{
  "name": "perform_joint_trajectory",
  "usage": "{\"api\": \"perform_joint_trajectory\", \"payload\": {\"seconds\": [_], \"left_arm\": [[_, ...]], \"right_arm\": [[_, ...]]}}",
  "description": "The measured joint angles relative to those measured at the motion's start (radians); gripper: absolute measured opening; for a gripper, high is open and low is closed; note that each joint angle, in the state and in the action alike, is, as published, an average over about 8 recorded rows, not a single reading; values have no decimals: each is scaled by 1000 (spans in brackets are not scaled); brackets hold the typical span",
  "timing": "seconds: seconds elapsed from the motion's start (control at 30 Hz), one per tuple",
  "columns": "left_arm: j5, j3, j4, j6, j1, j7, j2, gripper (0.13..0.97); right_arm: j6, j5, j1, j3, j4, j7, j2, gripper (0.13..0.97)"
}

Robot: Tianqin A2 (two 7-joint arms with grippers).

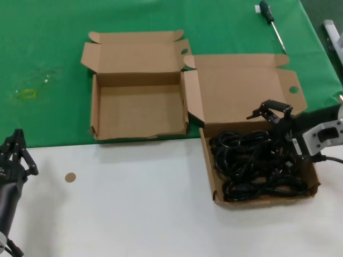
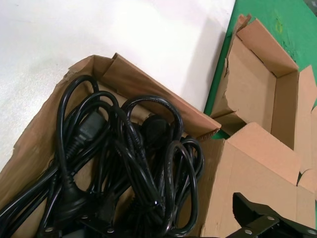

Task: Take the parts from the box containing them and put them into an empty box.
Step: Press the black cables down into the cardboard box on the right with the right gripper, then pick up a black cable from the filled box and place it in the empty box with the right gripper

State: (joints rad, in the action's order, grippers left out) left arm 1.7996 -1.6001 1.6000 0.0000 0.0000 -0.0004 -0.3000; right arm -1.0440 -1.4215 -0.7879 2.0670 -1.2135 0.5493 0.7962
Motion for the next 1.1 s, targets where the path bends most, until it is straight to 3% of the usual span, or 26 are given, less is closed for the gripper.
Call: {"api": "perform_joint_trajectory", "payload": {"seconds": [0.17,0.43,0.57,0.83,1.1], "left_arm": [[0,0,0,0,0,0,0,152],[0,0,0,0,0,0,0,152],[0,0,0,0,0,0,0,152],[0,0,0,0,0,0,0,152],[0,0,0,0,0,0,0,152]], "right_arm": [[-17,-2,-1,-3,-9,-40,-4,849],[-43,6,-3,-4,-25,-100,4,683],[-51,13,-2,-3,-26,-112,8,683],[-56,20,7,-4,-36,-124,12,460],[-59,36,6,-8,-73,-173,19,309]]}}
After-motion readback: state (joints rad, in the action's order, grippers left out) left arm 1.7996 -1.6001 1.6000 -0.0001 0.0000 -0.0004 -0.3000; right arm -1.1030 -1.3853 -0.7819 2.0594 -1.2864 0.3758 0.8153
